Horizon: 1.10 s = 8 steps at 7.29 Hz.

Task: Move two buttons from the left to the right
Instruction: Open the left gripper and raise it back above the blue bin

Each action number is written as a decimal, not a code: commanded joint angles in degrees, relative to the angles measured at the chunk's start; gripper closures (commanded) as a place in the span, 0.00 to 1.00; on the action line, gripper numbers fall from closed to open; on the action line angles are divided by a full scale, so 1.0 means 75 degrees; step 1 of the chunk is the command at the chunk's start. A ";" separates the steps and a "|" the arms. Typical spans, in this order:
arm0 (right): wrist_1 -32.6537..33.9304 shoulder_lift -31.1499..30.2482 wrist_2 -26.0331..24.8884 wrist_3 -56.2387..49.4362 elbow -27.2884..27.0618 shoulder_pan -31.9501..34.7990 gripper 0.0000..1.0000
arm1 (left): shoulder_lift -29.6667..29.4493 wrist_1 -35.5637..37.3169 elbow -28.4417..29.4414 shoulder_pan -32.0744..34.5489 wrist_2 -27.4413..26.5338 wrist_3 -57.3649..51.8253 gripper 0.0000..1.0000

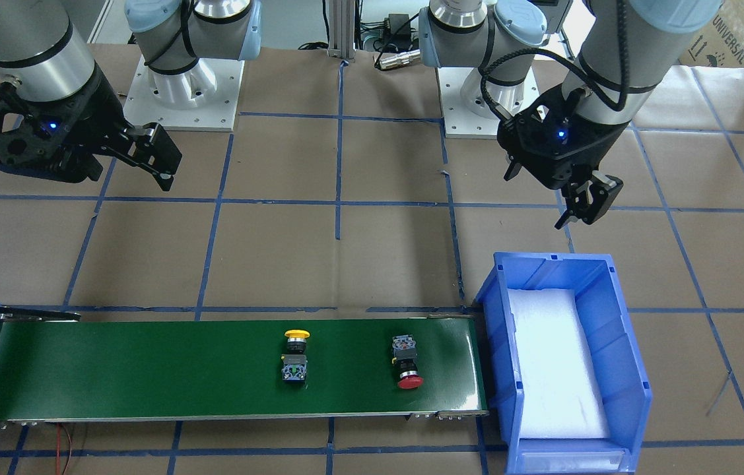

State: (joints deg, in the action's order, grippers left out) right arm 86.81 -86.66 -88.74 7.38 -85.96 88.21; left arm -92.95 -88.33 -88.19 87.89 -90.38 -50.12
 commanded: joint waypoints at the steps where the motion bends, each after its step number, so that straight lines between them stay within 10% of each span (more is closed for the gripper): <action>1: 0.0004 0.0000 -0.0003 0.0000 0.0000 -0.0007 0.00 | 0.0229 -0.0082 -0.0077 -0.0001 -0.0054 0.2900 0.00; 4: 0.0015 0.0012 -0.0004 0.0000 -0.0012 -0.0007 0.00 | 0.0287 -0.0186 -0.0077 0.0035 -0.0007 0.5692 0.00; 8: 0.0027 0.0012 0.0008 0.0000 -0.0012 -0.0007 0.00 | 0.0382 -0.0445 -0.0171 0.0035 -0.0054 0.5721 0.00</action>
State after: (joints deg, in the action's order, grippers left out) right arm 86.95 -86.57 -88.69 7.38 -86.04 88.20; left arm -90.19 -91.57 -89.39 88.15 -90.67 -7.30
